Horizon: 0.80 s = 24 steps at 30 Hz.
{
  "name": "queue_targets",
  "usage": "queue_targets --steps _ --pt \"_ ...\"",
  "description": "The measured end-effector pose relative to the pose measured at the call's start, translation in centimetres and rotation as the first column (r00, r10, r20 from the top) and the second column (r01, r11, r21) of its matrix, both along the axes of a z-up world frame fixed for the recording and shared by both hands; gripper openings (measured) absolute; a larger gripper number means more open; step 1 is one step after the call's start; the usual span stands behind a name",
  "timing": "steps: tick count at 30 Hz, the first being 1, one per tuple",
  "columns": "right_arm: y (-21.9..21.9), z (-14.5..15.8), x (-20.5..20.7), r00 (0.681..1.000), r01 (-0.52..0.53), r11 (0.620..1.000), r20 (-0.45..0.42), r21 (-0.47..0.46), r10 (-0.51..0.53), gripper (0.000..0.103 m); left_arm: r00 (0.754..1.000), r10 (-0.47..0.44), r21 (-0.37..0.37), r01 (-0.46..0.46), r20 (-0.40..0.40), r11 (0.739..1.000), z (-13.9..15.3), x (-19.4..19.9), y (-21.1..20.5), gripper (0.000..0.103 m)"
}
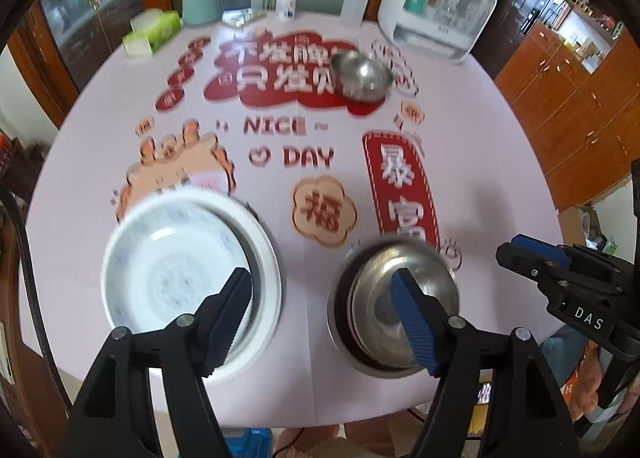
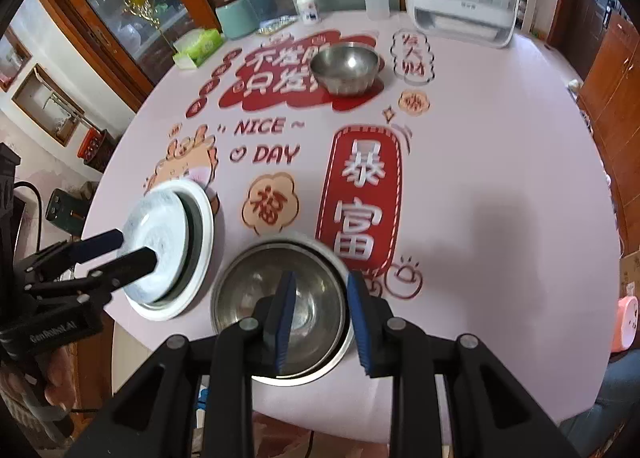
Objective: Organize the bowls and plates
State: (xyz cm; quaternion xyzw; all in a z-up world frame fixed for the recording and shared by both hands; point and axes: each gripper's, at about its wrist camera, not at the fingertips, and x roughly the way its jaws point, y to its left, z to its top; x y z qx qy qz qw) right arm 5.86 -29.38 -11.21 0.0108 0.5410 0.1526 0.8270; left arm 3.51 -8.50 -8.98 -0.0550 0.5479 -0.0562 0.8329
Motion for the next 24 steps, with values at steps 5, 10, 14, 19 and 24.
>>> queue_targets --steps 5,10,14,19,24 --pt "-1.2 2.9 2.0 0.999 0.004 1.0 0.05 -0.002 -0.004 0.027 0.998 -0.008 0.011 0.007 0.06 1.0 3.4 1.8 0.1 0.076" --pt "-2.9 6.0 5.0 0.996 0.017 1.0 0.09 0.003 -0.017 0.027 0.991 -0.017 0.021 0.014 0.135 1.0 6.8 4.7 -0.8 0.08" --pt "-4.3 8.6 7.8 0.99 0.02 1.0 0.142 -0.002 -0.019 0.037 0.984 -0.008 0.03 0.002 0.18 1.0 8.9 7.9 -1.7 0.08" --pt "-5.6 10.6 11.8 0.98 0.02 1.0 0.196 -0.019 -0.016 0.04 0.978 0.006 0.029 -0.012 0.207 0.999 10.4 12.2 -2.5 0.08" --pt "-6.4 10.4 17.5 0.983 0.014 1.0 0.185 -0.01 -0.012 0.04 0.974 0.034 0.046 -0.045 0.223 0.998 10.7 17.3 -3.2 0.08"
